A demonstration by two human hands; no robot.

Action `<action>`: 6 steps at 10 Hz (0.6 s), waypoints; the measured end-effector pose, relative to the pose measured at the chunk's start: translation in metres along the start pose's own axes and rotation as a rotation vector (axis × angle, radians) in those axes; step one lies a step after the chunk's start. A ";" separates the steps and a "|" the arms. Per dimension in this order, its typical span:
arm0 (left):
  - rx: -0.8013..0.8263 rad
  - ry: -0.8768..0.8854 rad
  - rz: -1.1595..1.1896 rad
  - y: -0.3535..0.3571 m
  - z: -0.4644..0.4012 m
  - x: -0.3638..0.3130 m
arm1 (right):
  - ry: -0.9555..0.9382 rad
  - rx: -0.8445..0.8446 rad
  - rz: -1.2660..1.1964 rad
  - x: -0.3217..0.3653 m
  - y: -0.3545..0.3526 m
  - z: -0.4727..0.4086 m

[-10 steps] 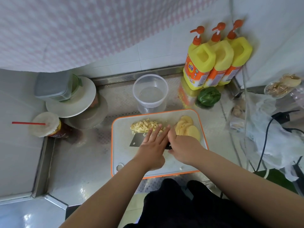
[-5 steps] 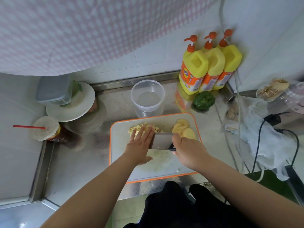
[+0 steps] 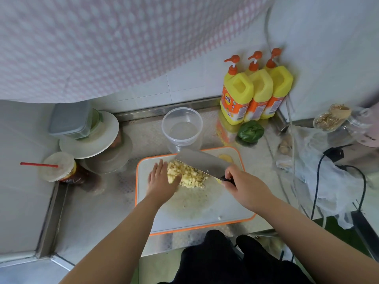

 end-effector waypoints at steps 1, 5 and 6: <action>0.151 -0.293 1.052 -0.004 0.014 -0.010 | -0.014 -0.001 -0.151 0.007 0.014 -0.001; 0.318 -0.625 1.819 -0.007 0.040 -0.012 | -0.002 0.106 -0.305 0.029 0.085 -0.009; 0.158 -0.538 1.783 -0.019 0.041 0.001 | 0.011 0.041 -0.222 0.017 0.075 -0.018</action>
Point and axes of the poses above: each hand's wrist, its own z-axis away from the middle knuckle, its own y-axis out of the palm, x = y × z, the point moved 6 cm from there along -z, towards the middle knuckle, and after that the axes turned 9 degrees about -z, right-handed, at the moved point
